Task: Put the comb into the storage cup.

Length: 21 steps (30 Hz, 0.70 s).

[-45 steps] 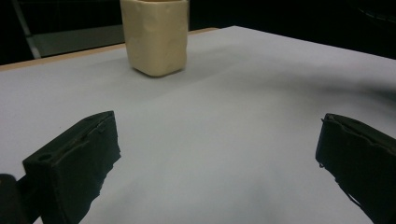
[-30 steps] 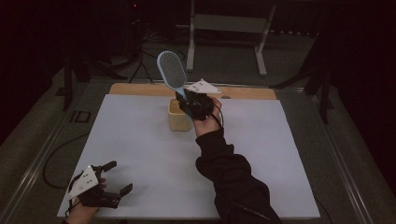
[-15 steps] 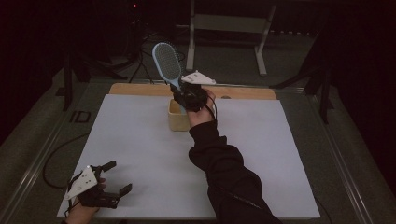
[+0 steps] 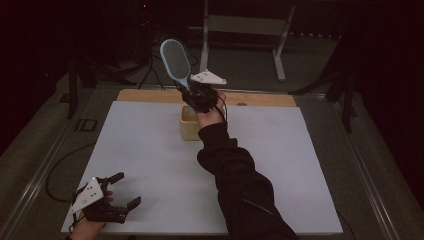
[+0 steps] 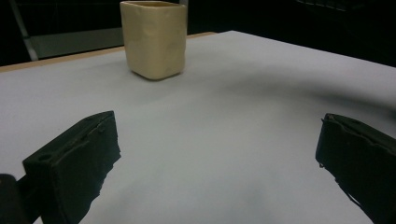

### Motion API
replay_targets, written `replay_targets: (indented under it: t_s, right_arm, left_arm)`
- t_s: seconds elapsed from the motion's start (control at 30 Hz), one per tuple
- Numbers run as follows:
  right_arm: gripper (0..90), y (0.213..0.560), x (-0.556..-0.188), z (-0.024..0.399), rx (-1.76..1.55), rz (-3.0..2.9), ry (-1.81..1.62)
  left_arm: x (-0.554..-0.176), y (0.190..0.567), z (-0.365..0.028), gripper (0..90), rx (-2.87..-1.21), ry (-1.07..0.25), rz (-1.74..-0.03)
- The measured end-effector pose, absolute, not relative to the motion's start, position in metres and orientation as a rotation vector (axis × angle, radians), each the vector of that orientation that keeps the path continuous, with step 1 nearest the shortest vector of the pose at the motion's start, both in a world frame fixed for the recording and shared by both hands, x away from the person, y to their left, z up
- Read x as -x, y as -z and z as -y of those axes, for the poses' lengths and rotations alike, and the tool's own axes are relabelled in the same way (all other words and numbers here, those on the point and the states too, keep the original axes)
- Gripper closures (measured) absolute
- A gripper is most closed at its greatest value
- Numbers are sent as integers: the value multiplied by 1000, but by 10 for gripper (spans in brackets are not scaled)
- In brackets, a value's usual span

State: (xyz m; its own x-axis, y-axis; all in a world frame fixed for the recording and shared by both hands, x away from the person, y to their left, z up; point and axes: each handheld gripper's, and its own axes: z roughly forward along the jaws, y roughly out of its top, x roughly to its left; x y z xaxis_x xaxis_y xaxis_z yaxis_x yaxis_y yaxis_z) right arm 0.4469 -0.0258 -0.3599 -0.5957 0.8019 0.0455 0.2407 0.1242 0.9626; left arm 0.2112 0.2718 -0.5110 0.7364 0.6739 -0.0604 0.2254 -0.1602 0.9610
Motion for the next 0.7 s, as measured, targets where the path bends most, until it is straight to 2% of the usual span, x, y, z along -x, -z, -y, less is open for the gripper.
replay_targets:
  t_s: [0.7]
  right_arm:
    - [697, 390, -473, 22, -1025, -1883, -1497]
  left_arm:
    - [-211, 511, -273, 0, -1720, -457, -717]
